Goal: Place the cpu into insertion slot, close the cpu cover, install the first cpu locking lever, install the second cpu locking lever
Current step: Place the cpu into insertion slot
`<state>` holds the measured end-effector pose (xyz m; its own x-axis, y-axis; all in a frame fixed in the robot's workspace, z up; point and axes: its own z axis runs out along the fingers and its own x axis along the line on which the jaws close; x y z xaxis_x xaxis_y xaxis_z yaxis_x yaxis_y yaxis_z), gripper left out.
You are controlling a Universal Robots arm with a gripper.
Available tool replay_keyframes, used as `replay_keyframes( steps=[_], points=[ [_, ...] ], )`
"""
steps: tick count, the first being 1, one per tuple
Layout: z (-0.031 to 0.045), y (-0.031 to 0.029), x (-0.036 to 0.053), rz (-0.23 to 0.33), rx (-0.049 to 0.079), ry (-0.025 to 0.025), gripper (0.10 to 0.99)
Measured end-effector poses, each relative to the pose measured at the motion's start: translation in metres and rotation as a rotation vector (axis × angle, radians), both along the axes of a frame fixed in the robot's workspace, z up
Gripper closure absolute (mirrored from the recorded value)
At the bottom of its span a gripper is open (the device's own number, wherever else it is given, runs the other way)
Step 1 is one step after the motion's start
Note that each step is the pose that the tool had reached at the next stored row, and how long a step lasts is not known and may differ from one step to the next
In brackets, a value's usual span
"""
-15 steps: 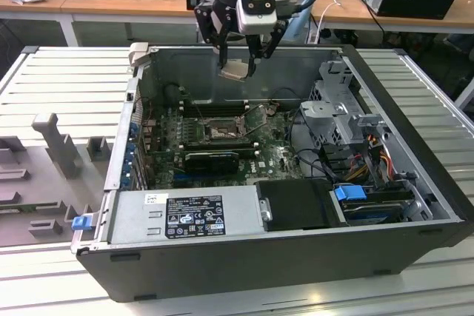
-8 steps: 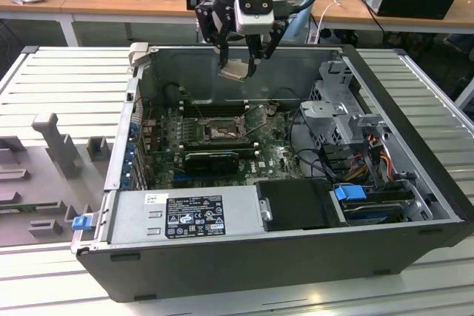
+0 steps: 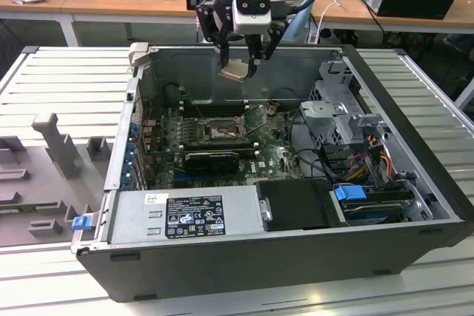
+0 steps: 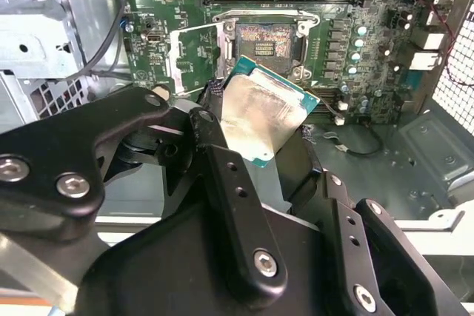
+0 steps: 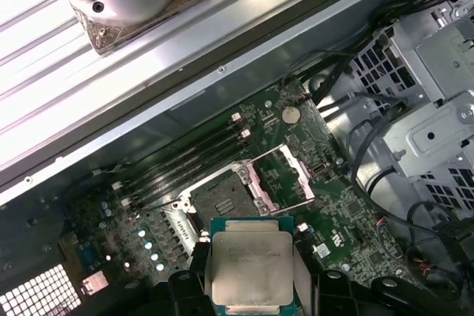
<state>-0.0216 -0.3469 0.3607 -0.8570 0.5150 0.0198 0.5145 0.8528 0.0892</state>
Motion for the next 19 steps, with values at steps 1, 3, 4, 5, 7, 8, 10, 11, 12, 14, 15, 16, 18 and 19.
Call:
replay_keyframes(
  steps=[1, 3, 4, 5, 7, 8, 10, 11, 12, 14, 15, 16, 18, 19],
  points=[
    [0.0000, 0.0000, 0.0000, -0.006, 0.000, 0.0000, 0.557],
    [0.0000, 0.0000, 0.0000, -0.020, 0.000, 0.0000, 0.557],
    [0.0000, 0.0000, 0.0001, -0.025, 0.000, 0.0000, 0.557],
    [0.0000, 0.0000, 0.0002, -0.028, 0.000, 0.0000, 0.557],
    [0.0000, 0.0000, 0.0003, -0.036, 0.000, 0.0000, 0.557],
    [0.0000, 0.0000, 0.0003, -0.046, 0.000, 0.0000, 0.557],
    [0.0000, 0.0000, 0.0004, -0.064, 0.000, 0.0000, 0.557],
    [0.0000, 0.0000, 0.0004, -0.070, 0.000, 0.0000, 0.557],
    [0.0000, 0.0000, 0.0004, -0.081, 0.000, 0.0000, 0.557],
    [0.0000, 0.0000, 0.0004, -0.096, 0.000, 0.0000, 0.557],
    [0.0000, 0.0000, 0.0004, -0.101, 0.000, 0.0000, 0.557],
    [0.0000, 0.0000, 0.0004, -0.107, 0.000, 0.0000, 0.557],
    [0.0000, 0.0000, 0.0004, -0.120, 0.000, 0.0000, 0.557],
    [0.0000, 0.0000, 0.0004, -0.127, 0.000, 0.0000, 0.557]
  ],
)
